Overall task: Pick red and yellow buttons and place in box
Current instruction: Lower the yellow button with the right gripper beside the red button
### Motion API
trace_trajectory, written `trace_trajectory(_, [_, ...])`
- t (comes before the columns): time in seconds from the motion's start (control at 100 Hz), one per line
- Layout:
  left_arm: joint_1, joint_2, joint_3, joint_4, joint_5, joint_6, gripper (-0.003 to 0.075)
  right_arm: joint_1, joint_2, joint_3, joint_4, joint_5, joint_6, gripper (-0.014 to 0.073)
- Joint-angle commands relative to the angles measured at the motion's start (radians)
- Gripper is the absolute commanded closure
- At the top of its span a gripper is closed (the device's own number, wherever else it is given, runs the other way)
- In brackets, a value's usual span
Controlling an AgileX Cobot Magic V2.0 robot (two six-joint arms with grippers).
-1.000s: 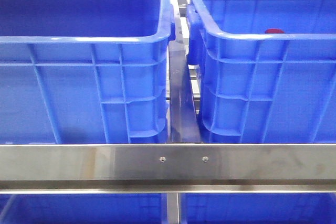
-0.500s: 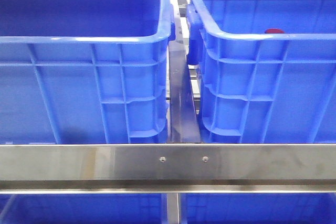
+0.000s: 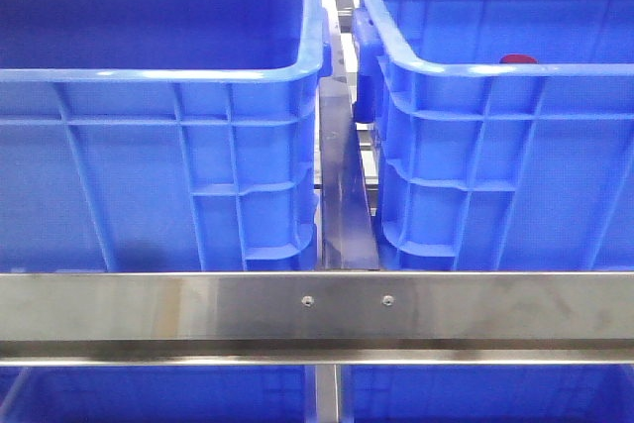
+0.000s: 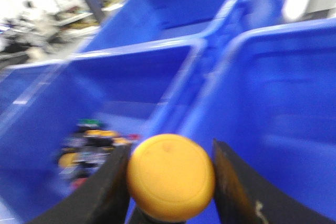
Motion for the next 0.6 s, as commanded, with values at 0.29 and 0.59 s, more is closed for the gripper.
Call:
trace_trajectory(0.29, [0.003, -0.08, 0.002, -0.002, -0.077, -0.011, 0.0739, -0.008, -0.018, -0.151, 0.149, -0.434, -0.34, 0.0412])
trace_trajectory(0.59, [0.003, -0.08, 0.002, -0.002, -0.077, -0.011, 0.0739, -0.058, 0.181, -0.285, 0.149, -0.496, -0.434, 0.0412])
